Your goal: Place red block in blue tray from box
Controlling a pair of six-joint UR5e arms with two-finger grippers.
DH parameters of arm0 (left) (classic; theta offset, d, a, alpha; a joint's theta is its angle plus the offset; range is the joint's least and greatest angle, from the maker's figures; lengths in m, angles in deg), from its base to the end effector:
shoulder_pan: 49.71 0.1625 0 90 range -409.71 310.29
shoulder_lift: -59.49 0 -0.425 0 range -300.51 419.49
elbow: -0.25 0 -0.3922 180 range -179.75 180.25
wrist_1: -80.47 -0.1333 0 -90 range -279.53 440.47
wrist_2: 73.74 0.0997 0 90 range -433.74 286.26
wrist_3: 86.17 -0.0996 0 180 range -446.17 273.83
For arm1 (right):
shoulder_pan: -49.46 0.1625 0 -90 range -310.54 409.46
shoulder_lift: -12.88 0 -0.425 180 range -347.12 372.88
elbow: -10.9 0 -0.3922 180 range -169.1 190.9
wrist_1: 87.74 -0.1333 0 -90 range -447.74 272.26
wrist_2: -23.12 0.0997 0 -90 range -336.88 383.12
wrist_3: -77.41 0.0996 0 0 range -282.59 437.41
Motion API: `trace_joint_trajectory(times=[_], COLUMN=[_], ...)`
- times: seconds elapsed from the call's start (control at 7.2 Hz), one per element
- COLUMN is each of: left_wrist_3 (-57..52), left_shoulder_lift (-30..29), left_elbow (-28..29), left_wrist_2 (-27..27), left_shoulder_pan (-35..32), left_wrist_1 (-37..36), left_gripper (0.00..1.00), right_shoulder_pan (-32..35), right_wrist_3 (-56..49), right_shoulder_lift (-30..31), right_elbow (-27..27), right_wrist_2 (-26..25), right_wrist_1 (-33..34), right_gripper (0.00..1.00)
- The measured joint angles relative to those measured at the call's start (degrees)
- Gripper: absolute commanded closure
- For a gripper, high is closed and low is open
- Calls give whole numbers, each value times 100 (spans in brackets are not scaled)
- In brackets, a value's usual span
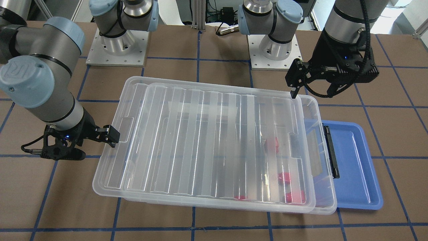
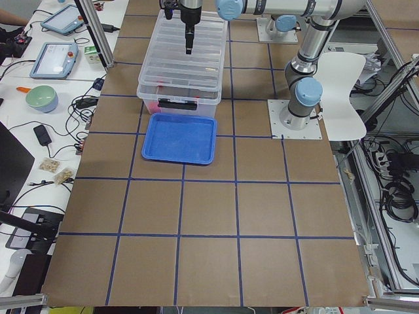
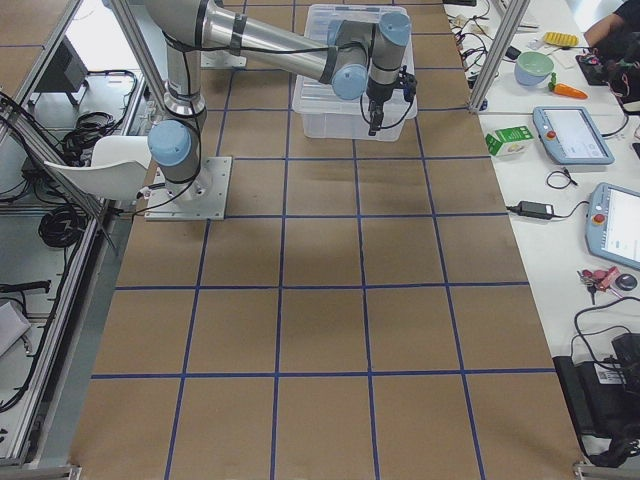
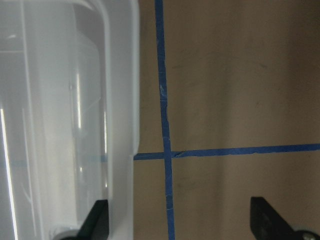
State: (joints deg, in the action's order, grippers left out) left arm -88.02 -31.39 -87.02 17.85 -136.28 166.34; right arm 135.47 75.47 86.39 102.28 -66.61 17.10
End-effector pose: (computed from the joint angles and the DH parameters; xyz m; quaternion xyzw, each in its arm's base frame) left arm -0.0999 -0.5150 0.5115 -0.0145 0.9984 -0.0515 0.0162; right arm 0.0925 -0.5961 0.3449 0.0179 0.9995 0.0263 0.0037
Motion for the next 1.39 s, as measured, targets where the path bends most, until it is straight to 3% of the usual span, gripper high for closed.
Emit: trace_joint_trajectory(times=[1.39], left_wrist_3=[0], left_shoulder_lift=[0], left_elbow=[1], left_wrist_2=[0], left_shoulder_pan=[0], left_wrist_1=[0], left_gripper=[0], right_shoulder_pan=[-618], right_wrist_3=[-892], right_shoulder_lift=[-21], right_elbow=[-42], right_wrist_2=[-300], right_wrist_1=[-9], right_gripper=[0])
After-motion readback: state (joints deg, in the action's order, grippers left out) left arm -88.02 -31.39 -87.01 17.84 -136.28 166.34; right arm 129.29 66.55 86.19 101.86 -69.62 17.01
